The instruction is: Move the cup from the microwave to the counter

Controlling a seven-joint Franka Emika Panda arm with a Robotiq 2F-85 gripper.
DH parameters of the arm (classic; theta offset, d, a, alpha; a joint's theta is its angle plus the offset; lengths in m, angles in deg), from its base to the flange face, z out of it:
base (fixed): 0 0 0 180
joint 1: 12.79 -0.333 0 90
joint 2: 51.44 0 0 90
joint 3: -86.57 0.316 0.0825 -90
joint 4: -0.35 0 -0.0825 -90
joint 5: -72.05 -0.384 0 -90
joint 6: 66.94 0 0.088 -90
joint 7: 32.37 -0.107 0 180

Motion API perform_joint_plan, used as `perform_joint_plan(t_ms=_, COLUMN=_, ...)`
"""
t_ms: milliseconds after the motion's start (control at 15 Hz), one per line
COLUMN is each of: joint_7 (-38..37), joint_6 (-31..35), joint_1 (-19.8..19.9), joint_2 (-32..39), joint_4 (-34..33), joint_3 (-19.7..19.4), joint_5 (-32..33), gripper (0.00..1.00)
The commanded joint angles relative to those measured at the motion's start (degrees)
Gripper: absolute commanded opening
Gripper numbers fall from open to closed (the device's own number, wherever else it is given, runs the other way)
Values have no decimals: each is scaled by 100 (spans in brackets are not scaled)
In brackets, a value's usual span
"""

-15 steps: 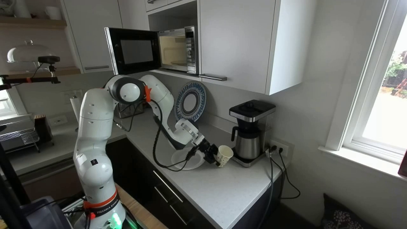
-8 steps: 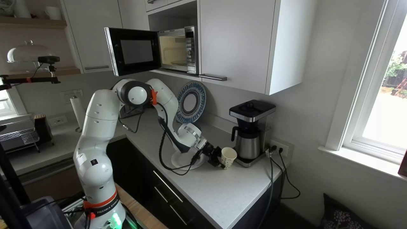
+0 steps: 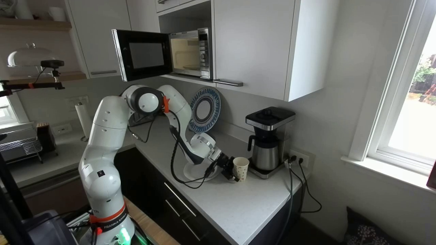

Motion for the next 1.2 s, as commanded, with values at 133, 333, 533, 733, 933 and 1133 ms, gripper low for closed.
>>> perform_joint_plan(t_ms=133, joint_7=386, joint_6=82, joint_1=88, joint_2=-560, joint_4=434, joint_3=49, joint_5=-41, gripper=100)
perform_joint_plan(t_ms=333, joint_7=626, joint_6=-13, joint_1=52, joint_2=-920, joint_4=678, joint_3=43, joint_5=-123, gripper=100)
perform_joint_plan(t_ms=533, joint_7=711, joint_6=-94, joint_1=1, joint_2=-1443, joint_4=1030, joint_3=34, joint_5=-88, gripper=100)
perform_joint_plan(t_ms=733, joint_7=849, joint_6=-132, joint_1=-32, joint_2=-1882, joint_4=1270, joint_3=22, joint_5=-138, gripper=100)
perform_joint_plan(t_ms=933, joint_7=1427, joint_6=-108, joint_1=-47, joint_2=-2263, joint_4=1476, joint_3=-3, joint_5=-250, gripper=100)
perform_joint_plan(t_ms=1133, joint_7=1794, joint_6=-116, joint_1=-65, joint_2=-2626, joint_4=1636, joint_3=-23, joint_5=-271, gripper=100)
